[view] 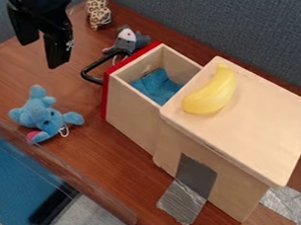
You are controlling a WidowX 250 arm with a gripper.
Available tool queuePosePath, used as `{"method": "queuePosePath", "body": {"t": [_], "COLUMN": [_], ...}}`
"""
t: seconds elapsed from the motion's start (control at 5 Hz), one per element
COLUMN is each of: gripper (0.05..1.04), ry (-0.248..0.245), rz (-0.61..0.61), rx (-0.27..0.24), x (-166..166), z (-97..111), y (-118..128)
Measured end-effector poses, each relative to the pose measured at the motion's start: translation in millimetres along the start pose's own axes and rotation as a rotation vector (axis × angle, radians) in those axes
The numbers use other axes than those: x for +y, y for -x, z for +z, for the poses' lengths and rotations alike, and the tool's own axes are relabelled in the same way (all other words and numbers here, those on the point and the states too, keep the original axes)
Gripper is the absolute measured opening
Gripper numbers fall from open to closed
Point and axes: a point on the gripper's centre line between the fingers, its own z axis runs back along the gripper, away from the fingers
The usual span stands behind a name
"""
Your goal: Move the yellow object on top of the drawer to the left side of the table
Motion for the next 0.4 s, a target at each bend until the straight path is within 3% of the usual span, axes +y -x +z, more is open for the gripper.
{"method": "queuePosePath", "body": {"t": [0.2,0.4], "gripper": [1.001,1.001], "ry": [0.021,0.077], "rz": [0.008,-0.016], "rx": [0.025,0.005], "x": [-4.1,-36.1], "z": [-5.6,9.5], "y": [2.5,-14.4]}}
